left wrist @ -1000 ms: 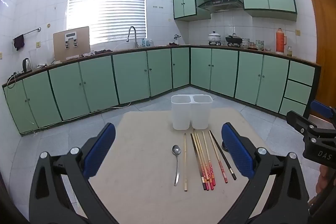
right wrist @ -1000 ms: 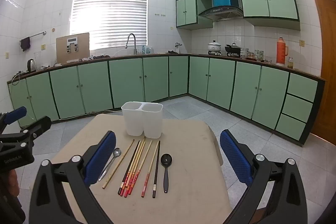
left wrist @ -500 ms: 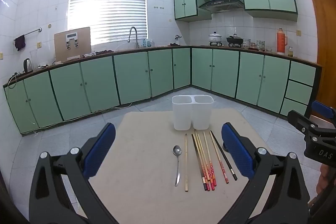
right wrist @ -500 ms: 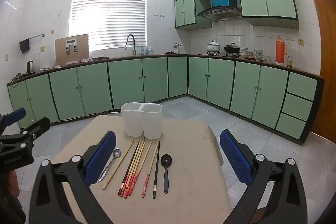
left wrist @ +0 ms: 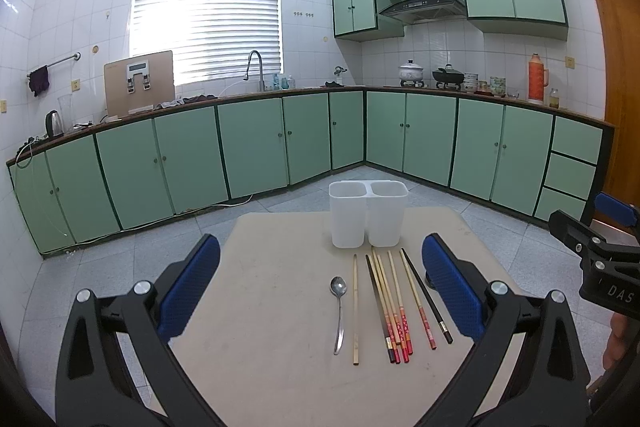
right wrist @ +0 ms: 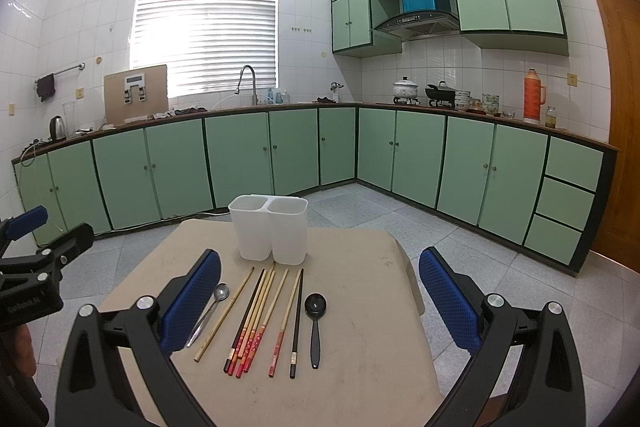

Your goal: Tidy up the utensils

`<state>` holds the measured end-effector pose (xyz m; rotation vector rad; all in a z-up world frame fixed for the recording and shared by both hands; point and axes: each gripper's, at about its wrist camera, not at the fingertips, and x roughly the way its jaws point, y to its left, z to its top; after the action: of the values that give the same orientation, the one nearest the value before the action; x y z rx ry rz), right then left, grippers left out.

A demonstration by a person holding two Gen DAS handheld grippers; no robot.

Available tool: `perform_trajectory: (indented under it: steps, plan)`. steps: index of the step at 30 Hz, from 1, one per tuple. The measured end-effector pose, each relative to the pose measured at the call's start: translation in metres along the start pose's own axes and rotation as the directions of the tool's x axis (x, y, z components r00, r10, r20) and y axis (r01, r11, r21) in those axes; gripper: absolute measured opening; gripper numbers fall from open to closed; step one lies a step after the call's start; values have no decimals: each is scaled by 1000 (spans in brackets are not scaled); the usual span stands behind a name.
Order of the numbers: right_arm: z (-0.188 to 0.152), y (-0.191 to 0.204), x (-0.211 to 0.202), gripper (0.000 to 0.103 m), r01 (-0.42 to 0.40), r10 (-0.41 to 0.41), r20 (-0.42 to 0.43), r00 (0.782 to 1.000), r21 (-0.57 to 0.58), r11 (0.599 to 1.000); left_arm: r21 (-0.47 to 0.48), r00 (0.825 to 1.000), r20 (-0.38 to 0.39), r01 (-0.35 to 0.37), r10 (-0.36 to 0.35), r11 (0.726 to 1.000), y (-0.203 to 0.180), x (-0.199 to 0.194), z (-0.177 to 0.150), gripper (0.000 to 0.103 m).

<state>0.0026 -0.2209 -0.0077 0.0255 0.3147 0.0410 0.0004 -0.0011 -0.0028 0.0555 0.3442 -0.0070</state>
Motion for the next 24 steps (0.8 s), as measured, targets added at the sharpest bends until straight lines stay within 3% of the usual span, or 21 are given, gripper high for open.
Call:
perform_trajectory:
  steps: [24]
  plan:
    - [-6,-4,0,97,5,-5,-7,1000,2,1000,2,1000,-1,-1,1,1000,2,-3,3,98]
